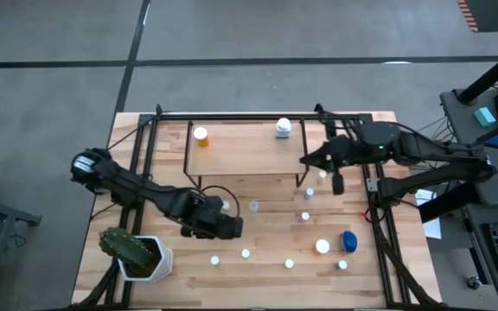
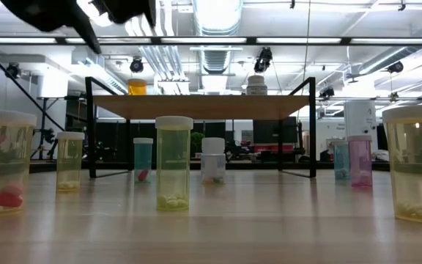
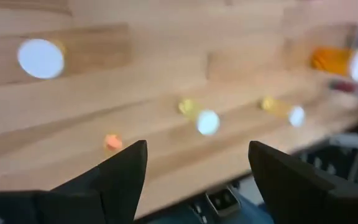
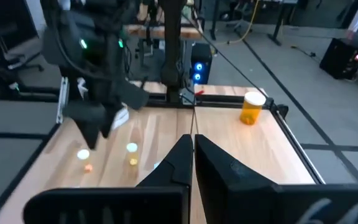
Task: Pick and place medicine bottles onto shelf by color
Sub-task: Put the yellow pill bottle on the shelf
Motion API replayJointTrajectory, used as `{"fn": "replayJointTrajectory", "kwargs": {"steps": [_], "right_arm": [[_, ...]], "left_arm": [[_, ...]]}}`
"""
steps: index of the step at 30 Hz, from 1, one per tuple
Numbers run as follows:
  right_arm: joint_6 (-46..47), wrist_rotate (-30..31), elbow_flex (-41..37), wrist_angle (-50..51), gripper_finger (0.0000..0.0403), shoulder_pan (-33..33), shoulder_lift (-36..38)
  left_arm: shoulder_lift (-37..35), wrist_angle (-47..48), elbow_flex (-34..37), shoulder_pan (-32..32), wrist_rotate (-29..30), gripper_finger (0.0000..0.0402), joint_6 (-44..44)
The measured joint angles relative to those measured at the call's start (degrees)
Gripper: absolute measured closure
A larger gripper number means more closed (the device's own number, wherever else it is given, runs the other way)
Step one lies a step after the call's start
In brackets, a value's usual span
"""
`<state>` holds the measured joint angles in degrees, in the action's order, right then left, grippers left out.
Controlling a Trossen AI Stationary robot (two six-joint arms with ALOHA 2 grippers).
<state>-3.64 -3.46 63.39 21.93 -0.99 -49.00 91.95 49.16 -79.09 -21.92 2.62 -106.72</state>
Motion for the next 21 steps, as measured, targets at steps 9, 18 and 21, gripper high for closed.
{"fn": "replayJointTrajectory", "kwargs": {"steps": [9, 18, 21], "right_arm": [[2.9, 0.4, -4.5, -0.4, 0.0394, 0.0, 5.3], [5.1, 0.5, -6.7, -0.3, 0.0394, 0.0, 5.3], [4.3, 0.4, -6.7, -0.3, 0.0394, 0.0, 5.3]], "left_arm": [[4.6, 6.8, -0.3, 4.7, -0.4, 0.0137, 5.2], [8.6, 15.9, 0.0, 3.5, -4.1, 0.0137, 12.5], [10.3, 17.7, 0.1, 3.5, -3.9, 0.0137, 12.9]]}}
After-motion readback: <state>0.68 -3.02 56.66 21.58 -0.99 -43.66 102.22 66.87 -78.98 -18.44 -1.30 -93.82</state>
